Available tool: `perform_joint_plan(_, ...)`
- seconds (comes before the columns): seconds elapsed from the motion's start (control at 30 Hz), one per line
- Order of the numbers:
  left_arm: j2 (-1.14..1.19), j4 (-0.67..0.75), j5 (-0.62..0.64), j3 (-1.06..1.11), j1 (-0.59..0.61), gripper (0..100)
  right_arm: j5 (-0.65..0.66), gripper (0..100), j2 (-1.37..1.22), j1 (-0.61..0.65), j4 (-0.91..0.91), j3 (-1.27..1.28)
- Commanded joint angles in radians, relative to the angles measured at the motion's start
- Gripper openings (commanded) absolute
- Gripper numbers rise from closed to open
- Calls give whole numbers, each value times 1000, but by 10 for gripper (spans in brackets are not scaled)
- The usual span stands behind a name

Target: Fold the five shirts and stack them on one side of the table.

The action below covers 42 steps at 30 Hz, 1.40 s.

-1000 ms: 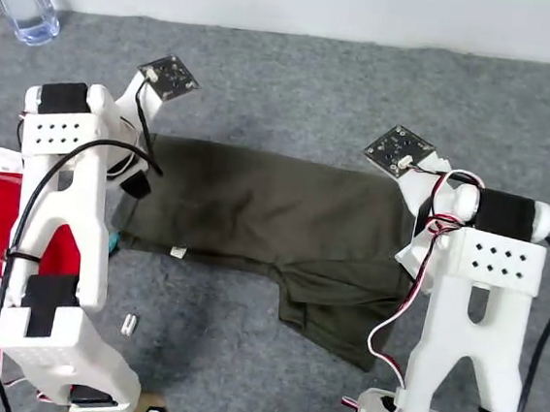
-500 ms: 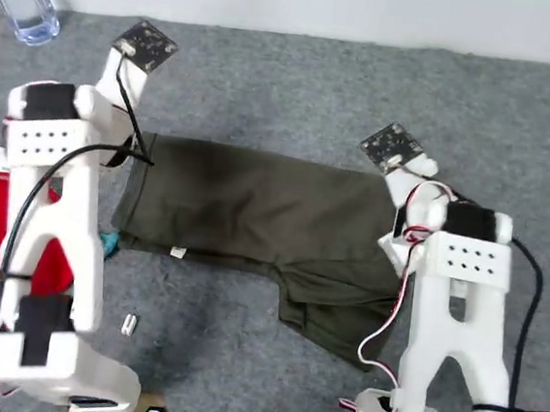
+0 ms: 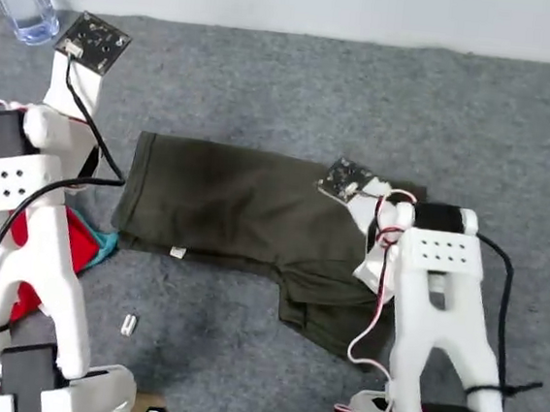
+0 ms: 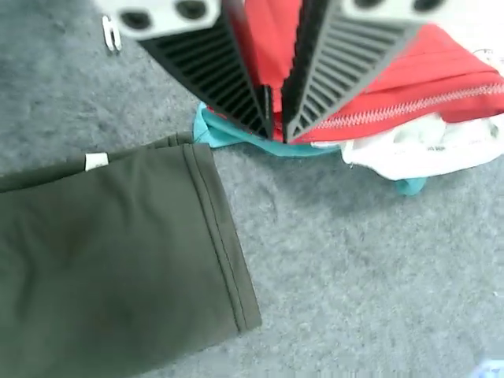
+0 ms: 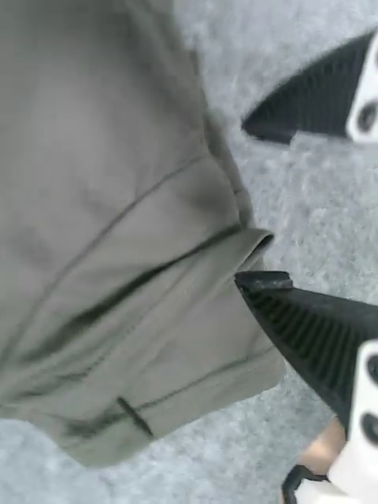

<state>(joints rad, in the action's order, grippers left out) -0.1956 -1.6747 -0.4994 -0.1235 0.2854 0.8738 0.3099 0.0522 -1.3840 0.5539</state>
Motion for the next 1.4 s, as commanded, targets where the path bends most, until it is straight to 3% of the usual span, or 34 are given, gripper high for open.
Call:
perform_joint_plan(0.0, -35, -14, 11, -4, 0, 19, 58, 310, -54, 44, -12, -8)
perform_joint_plan(0.27, -35, -14, 11, 21, -2, 19, 69, 310, -154, 170, 10, -5)
perform_joint_plan(0.6, -37, -14, 11, 48, 0, 19, 71, 304, -214, 186, 168, 100)
perform_joint_plan(0.87, -37, -15, 11, 50, -3, 19, 71, 91, -216, 183, 203, 109)
perform_joint_plan(1.2, -37, -48, 8, 50, -2, 19, 69, 29, -202, 177, 193, 106)
perform_joint_plan(1.37, -37, -48, 6, 50, 0, 19, 71, 13, -130, 186, 67, 106)
